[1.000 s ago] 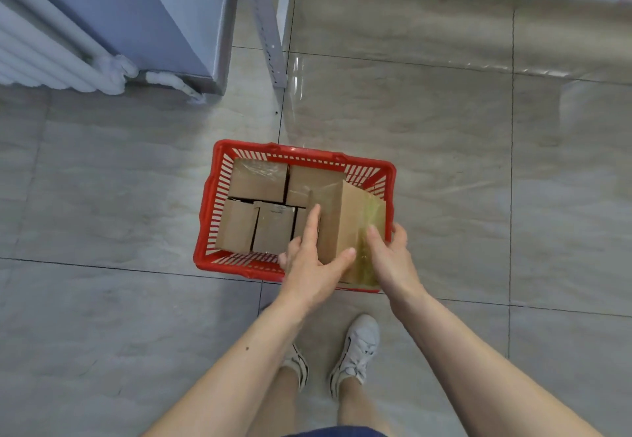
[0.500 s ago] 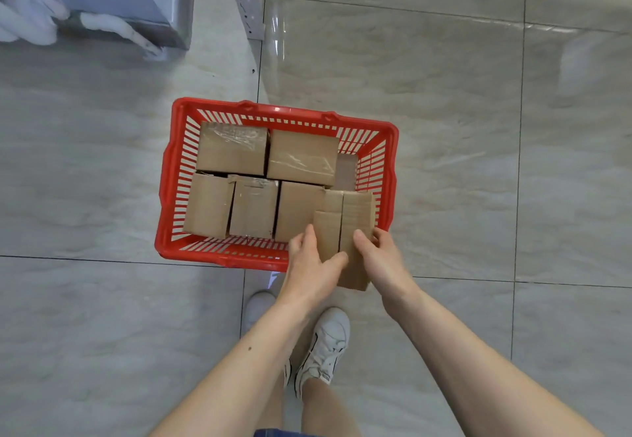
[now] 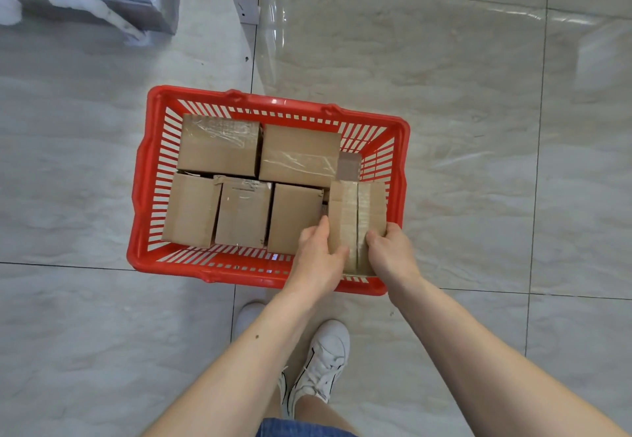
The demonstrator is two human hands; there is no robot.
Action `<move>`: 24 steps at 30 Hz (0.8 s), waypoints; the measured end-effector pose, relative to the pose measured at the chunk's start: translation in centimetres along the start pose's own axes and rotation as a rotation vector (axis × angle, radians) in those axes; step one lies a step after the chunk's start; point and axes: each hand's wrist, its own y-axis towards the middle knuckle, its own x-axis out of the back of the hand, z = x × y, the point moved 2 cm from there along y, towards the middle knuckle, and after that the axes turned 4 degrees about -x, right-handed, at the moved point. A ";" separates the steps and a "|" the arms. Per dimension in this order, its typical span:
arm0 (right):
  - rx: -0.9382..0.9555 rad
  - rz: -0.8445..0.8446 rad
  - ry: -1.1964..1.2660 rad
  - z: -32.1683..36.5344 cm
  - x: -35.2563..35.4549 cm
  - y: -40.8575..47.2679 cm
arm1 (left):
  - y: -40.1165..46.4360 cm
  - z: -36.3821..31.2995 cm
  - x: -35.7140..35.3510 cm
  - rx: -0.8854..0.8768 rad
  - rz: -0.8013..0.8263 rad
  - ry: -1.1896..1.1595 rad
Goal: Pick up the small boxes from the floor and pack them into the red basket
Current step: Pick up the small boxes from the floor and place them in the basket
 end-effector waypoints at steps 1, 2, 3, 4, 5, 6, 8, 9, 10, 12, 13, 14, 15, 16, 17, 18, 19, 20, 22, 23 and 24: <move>0.000 -0.009 -0.033 0.0 -0.2 0.4 | 0.3 0.3 -0.1 0.014 -0.002 -0.006; -0.002 -0.020 -0.058 0.1 -0.4 0.7 | 0.6 0.5 -0.2 0.034 -0.001 -0.013; -0.002 -0.029 -0.080 0.2 -0.7 1.0 | 1.1 0.8 -0.4 0.036 -0.009 -0.018; -0.001 -0.033 -0.103 0.3 -1.0 1.3 | 1.4 0.9 -0.5 0.046 -0.008 -0.021; -0.001 -0.035 -0.128 0.3 -1.3 1.6 | 1.6 1.1 -0.6 0.044 -0.013 -0.030; -0.003 -0.035 -0.153 0.4 -1.6 1.9 | 1.8 1.3 -0.6 0.048 -0.015 -0.034; -0.015 -0.035 -0.195 0.3 -2.1 2.2 | 2.2 2.0 -0.8 0.033 -0.020 -0.027; -0.021 -0.037 -0.205 0.1 -2.3 2.4 | 2.4 2.3 -1.0 0.021 -0.019 -0.015; -0.027 -0.035 -0.212 -0.1 -2.5 2.7 | 2.6 2.5 -1.1 0.019 -0.011 0.005; -0.016 -0.033 -0.228 -0.6 -2.9 3.0 | 3.0 3.0 -1.3 0.022 0.005 0.024; 0.000 -0.034 -0.231 -0.8 -3.0 3.2 | 3.2 3.2 -1.4 0.021 0.005 0.025; 0.015 -0.033 -0.230 -1.0 -3.1 3.3 | 3.5 3.3 -1.4 0.024 0.002 0.029; 0.034 -0.030 -0.223 -1.1 -3.1 3.3 | 3.8 3.5 -1.4 0.025 -0.003 0.032; 0.041 -0.023 -0.225 -1.3 -3.2 3.3 | 4.0 3.6 -1.5 0.027 -0.004 0.039; 0.059 -0.010 -0.220 -1.5 -3.3 3.3 | 4.2 3.7 -1.6 0.022 -0.003 0.042; 0.069 0.003 -0.212 -1.6 -3.5 3.3 | 4.3 3.8 -1.7 0.012 -0.001 0.040; 0.092 0.020 -0.203 -1.7 -3.6 3.4 | 4.4 3.7 -1.8 0.000 -0.001 0.035; 0.106 0.037 -0.196 -2.0 -3.9 3.8 | 4.4 3.7 -1.9 -0.012 -0.003 0.030; 0.133 0.068 -0.176 -2.4 -4.1 4.3 | 4.5 3.8 -1.9 -0.029 -0.005 0.029; 0.141 0.087 -0.169 -2.2 -4.0 4.0 | 4.5 3.9 -1.9 -0.032 -0.003 0.028; 0.137 0.103 -0.155 -2.0 -3.9 3.7 | 4.4 3.9 -1.9 -0.029 0.001 0.026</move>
